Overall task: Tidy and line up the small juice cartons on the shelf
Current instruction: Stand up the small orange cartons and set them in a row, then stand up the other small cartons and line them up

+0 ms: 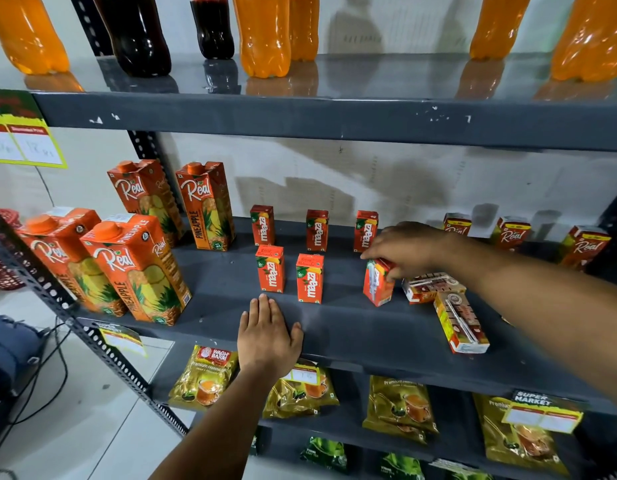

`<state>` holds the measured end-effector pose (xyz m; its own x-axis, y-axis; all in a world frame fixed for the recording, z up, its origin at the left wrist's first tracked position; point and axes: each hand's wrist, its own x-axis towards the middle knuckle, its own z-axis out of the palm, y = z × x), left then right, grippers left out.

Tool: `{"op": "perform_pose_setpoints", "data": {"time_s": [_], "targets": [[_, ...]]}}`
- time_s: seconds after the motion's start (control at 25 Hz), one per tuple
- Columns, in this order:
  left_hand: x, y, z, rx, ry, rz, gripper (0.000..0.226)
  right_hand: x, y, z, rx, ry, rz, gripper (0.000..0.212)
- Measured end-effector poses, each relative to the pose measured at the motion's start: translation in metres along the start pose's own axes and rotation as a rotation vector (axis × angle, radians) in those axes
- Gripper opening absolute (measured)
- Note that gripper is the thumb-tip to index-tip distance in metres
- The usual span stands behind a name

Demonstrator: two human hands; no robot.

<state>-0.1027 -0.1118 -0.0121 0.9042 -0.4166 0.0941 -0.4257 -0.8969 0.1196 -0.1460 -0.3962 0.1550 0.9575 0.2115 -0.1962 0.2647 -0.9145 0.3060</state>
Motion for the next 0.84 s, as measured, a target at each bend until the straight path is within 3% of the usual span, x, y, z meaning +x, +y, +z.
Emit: {"op": "perform_pose_setpoints", "data": {"time_s": [0.08,0.32,0.4,0.52,0.6,0.72,0.84], "targets": [[-0.001,0.0,0.0,-0.001,-0.004,0.0,0.081,0.004,-0.008,-0.001,0.057,-0.025,0.18,0.067],[-0.001,0.0,-0.001,-0.018,0.012,0.002,0.081,0.026,-0.046,-0.001,0.281,-0.057,0.624,0.048],[-0.002,0.0,0.0,-0.014,0.012,0.002,0.081,0.023,-0.05,-0.001,0.278,-0.053,0.669,0.052],[-0.001,-0.001,-0.001,-0.005,0.002,0.003,0.079,0.017,-0.047,-0.004,0.307,-0.118,0.643,0.078],[-0.004,-0.001,-0.006,-0.036,0.021,0.017,0.073,0.006,-0.029,-0.013,0.404,-0.055,0.621,0.087],[-0.029,0.017,-0.012,-0.209,0.137,0.095,0.063,-0.034,0.018,-0.021,0.52,0.118,0.667,0.068],[-0.068,0.073,-0.009,-0.243,0.157,0.338,0.066,-0.082,0.047,0.001,0.481,-0.087,0.685,0.049]]}}
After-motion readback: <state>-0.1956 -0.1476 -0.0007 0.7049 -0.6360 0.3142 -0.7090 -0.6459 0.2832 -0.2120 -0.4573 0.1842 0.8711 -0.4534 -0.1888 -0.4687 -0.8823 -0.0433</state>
